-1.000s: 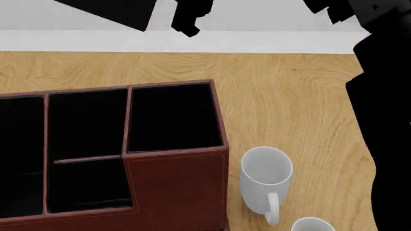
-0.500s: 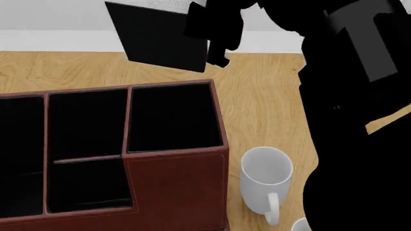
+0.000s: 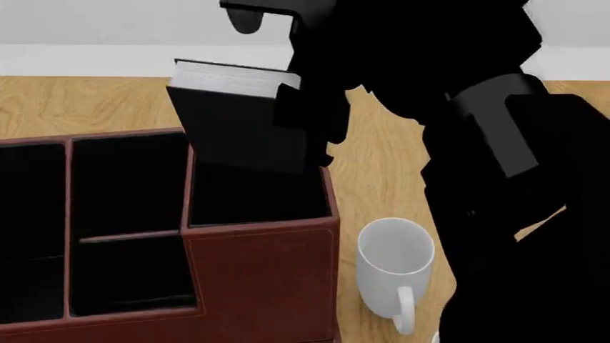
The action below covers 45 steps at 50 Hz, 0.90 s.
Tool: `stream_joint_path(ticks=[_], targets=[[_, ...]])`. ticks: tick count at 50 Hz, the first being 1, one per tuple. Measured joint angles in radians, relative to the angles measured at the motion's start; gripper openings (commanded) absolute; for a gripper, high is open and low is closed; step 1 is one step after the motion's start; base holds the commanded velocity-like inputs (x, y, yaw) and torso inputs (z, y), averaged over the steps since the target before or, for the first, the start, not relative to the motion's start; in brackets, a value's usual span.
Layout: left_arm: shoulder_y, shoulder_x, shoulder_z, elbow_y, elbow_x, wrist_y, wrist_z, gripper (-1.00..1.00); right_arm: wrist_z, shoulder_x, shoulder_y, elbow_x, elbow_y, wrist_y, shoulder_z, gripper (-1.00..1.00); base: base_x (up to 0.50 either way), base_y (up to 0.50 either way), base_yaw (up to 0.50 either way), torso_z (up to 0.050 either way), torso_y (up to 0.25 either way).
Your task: Pick up the book and place it in the right compartment of the caddy.
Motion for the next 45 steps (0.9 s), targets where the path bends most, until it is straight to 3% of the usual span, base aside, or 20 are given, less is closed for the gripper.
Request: stream_joint_path(ticks=[31,45], targets=[[0.058,-0.008,-0.009,-0.003,0.028,0.032,0.009,1.0,0.055,-0.048,-0.102,-0.027,0.12,-0.095,-0.009,-1.0,0.0,0.0,0.0,0.0,0.001],[0.087,-0.02,-0.027,0.005,0.025,0.042,0.002,1.0,0.095,-0.052,-0.143,0.044,0.119,-0.11,-0.09,-1.0,0.0,0.0,0.0,0.0,0.001]])
